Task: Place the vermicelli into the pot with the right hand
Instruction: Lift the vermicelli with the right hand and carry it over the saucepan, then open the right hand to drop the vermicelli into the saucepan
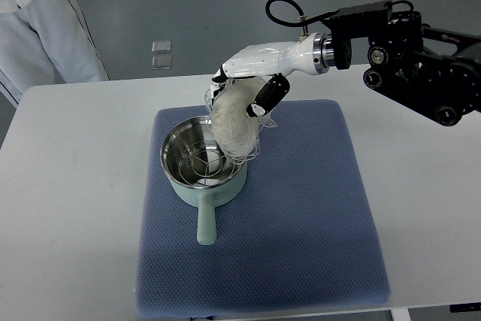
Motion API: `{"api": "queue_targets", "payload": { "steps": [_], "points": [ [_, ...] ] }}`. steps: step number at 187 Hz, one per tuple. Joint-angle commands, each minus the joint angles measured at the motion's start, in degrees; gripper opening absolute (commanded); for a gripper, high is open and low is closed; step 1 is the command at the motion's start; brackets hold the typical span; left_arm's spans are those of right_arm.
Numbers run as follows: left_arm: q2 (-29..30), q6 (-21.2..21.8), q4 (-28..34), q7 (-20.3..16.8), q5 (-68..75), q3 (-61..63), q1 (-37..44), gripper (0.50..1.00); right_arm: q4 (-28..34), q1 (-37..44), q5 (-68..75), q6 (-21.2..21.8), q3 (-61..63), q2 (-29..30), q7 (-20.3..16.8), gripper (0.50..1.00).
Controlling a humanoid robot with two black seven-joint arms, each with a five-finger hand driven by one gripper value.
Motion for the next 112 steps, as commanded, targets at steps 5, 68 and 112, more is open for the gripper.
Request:
{"api": "queue_targets", "payload": {
  "steps": [5, 68, 112],
  "points": [
    [0.0, 0.0, 0.0, 0.0, 0.0, 0.0, 0.0, 1.000, -2.9, -0.8, -0.1, -1.9, 0.0, 4.0, -0.1, 0.578],
    [0.0, 0.0, 0.0, 0.0, 0.0, 0.0, 0.0, 1.000, -6.9, -3.5, -0.5, -5.1, -0.1, 9.6, -2.5, 0.725],
    [0.0, 0.0, 0.0, 0.0, 0.0, 0.0, 0.0, 1.000, -7.4, -4.5, -0.3, -7.5, -0.2, 10.3, -2.5, 0.864]
  ]
}}
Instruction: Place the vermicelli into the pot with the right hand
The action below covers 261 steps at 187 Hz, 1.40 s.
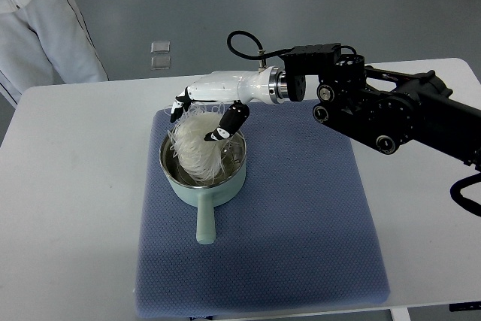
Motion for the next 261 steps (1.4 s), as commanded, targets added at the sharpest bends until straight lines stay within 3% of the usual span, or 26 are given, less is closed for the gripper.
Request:
{"api": "queue_targets", "payload": {
  "steps": [1, 29, 100, 164, 230, 261],
  "points": [
    [0.0, 0.0, 0.0, 0.0, 0.0, 0.0, 0.0, 1.000, -0.2, -0.3, 0.3, -1.2, 0.0, 0.1, 0.0, 0.870],
    [0.0, 0.0, 0.0, 0.0, 0.0, 0.0, 0.0, 1.000, -0.2, -0.6, 0.5, -1.6, 0.2, -0.1, 0.1, 0.913],
    [0.0, 0.0, 0.0, 0.0, 0.0, 0.0, 0.0, 1.000, -0.8, -0.8, 9.4, -0.6, 9.8, -1.2, 0.1, 0.924],
    [0.0, 0.0, 0.0, 0.0, 0.0, 0.0, 0.0, 1.000, -10.7, -8.2, 33.0, -2.0, 19.9, -0.1, 0.1, 0.926],
    [0.0, 0.0, 0.0, 0.0, 0.0, -0.1, 0.0, 1.000, -20.1, -14.5, 75.0, -13.4, 25.7, 0.2, 0.7, 0.926],
    [0.0, 0.0, 0.0, 0.0, 0.0, -0.1, 0.0, 1.000, -22.2, -18.8, 82.9, -15.7, 25.9, 2.9, 0.9, 0.928]
  ]
}}
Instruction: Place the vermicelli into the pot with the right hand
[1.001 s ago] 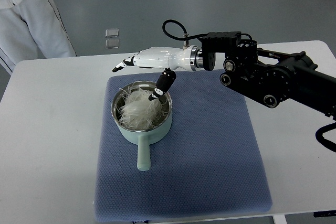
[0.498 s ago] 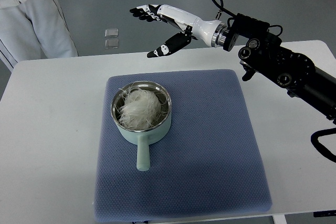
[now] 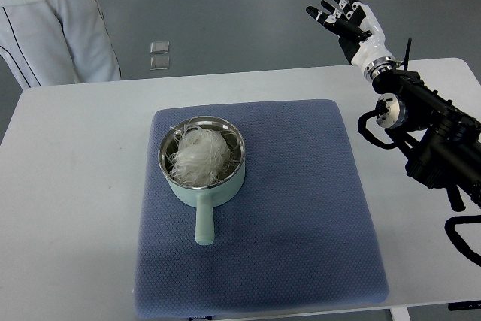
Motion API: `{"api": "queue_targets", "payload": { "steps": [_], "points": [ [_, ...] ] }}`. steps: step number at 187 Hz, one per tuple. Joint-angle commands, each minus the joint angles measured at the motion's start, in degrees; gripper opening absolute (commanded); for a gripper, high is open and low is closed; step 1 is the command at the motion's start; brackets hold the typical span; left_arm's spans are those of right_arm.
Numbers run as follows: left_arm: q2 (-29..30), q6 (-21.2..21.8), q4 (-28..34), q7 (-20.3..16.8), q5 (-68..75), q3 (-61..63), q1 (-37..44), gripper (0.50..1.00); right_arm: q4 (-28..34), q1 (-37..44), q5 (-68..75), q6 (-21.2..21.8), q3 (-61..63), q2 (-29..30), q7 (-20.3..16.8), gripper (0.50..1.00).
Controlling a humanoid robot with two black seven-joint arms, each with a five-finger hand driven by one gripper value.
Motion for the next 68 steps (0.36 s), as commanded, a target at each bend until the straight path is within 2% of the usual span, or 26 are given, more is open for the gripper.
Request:
{"api": "queue_targets", "payload": {
  "steps": [1, 68],
  "points": [
    [0.0, 0.0, 0.0, 0.0, 0.0, 0.1, 0.0, 1.000, -1.0, -2.4, 3.7, -1.0, 0.1, 1.4, 0.1, 0.928],
    [0.0, 0.0, 0.0, 0.0, 0.0, 0.1, 0.0, 1.000, -1.2, -6.0, 4.0, -3.7, 0.0, 4.3, 0.3, 0.928]
  ]
}}
